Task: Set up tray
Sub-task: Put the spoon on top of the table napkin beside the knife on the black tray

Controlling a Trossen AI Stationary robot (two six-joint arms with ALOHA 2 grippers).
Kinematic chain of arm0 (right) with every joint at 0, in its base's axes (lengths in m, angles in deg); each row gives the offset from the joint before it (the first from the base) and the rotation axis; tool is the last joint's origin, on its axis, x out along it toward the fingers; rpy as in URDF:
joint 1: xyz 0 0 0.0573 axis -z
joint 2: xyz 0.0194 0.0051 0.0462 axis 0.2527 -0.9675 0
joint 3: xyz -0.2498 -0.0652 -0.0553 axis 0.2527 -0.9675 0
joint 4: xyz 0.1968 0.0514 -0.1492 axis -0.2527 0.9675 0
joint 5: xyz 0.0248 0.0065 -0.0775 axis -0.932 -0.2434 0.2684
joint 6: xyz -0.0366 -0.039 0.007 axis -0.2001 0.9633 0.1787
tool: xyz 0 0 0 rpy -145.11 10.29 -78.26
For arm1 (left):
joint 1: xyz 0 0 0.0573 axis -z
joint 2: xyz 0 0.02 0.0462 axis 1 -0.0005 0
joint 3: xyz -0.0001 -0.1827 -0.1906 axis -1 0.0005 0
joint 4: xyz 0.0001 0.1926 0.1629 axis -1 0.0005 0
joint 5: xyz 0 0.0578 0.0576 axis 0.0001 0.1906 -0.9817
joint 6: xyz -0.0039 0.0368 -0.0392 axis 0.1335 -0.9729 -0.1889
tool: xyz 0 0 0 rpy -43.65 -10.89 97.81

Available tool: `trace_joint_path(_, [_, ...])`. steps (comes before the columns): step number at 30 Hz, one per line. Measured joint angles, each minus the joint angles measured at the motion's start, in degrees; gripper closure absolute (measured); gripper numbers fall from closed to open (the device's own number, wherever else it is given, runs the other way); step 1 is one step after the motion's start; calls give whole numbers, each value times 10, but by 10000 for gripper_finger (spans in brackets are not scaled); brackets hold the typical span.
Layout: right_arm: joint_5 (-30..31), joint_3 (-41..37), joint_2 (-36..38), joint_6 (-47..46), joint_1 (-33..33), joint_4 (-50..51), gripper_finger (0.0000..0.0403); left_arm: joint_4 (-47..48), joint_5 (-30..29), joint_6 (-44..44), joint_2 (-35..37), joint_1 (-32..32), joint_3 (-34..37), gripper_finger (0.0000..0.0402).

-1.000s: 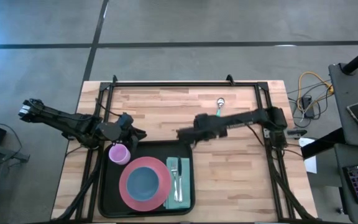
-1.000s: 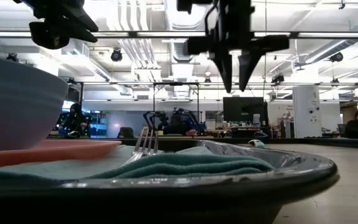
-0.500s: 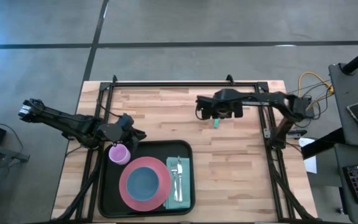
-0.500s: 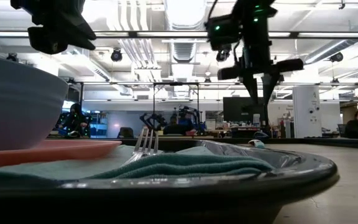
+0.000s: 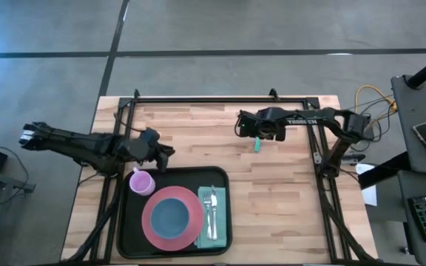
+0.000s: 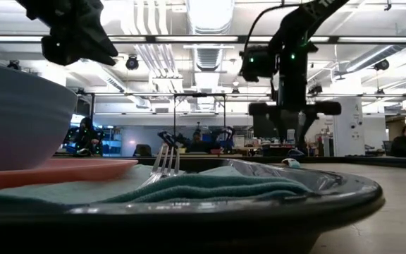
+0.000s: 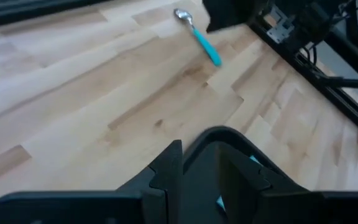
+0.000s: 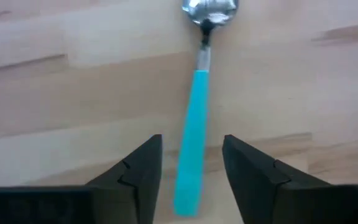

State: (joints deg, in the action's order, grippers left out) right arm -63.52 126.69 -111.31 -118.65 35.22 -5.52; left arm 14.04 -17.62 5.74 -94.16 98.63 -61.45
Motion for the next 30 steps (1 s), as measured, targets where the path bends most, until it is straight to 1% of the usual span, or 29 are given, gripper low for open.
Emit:
trace_joint_path(4, [2, -11, -17, -5, -1, 1, 212, -1, 2, -17, 0, -15, -4, 326])
trace_joint_path(8, [2, -17, -32, -32, -6, -17, 196, -1, 4, -19, 0, -20, -4, 326])
trace_joint_path(13, [0, -20, -50, -38, -12, -52, 192, 0, 4, -20, 0, -20, -2, 326])
trace_joint_path(17, [8, -21, -63, -37, -9, -57, 199, 0, 4, -33, 0, -20, -1, 326])
trace_joint_path(20, [5, -22, -72, -23, -7, -59, 215, 0, 6, -41, 0, -20, -2, 326])
trace_joint_path(23, [-1, -27, -75, -18, -7, -66, 243, 0, 12, -42, 0, -20, -2, 326])
trace_joint_path(30, [-9, -31, -75, -29, -8, -65, 345, 0, 13, -47, 0, -20, -2, 326])
